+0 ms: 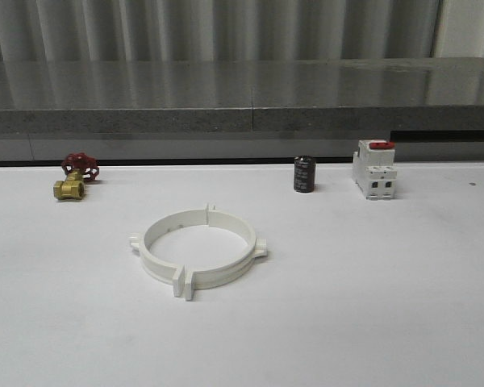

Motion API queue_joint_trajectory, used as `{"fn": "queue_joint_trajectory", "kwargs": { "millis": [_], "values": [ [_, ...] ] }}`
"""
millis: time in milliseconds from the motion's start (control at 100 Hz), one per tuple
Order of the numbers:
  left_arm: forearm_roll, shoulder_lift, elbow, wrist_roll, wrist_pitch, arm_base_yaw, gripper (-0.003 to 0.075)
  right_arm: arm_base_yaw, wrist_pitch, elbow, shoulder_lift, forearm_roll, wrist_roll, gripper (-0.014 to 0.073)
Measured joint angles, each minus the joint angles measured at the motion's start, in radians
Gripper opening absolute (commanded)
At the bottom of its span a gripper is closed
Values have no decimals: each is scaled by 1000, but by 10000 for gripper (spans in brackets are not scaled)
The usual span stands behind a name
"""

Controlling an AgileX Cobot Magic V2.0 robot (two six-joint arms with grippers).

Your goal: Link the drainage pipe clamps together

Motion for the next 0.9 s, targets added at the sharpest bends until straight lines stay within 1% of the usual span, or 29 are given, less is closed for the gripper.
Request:
{"fn": "queue_joint_trajectory", "kwargs": {
  "millis": [210, 280, 350, 480, 600, 710, 900],
  "values": [
    [0, 0, 0, 0, 0, 0, -20, 0, 0, 0, 0, 0, -2, -69],
    [0, 0, 0, 0, 0, 0, -20, 0, -28, 13, -7, 0, -8, -69],
    [0, 0, 0, 0, 0, 0, -20, 0, -89, 42, -29, 0, -35, -69],
    [0, 0, 0, 0, 0, 0, -20, 0, -266, 130, -98, 0, -100, -69],
    [0, 0, 0, 0, 0, 0, -20, -1, -412, 236, -177, 22, -197, -69],
    [0, 0, 0, 0, 0, 0, -20, -23, -483, 323, -255, 68, -282, -69],
    [0, 0, 0, 0, 0, 0, -20, -91, -547, 444, -397, 160, -373, -69]
  ]
}}
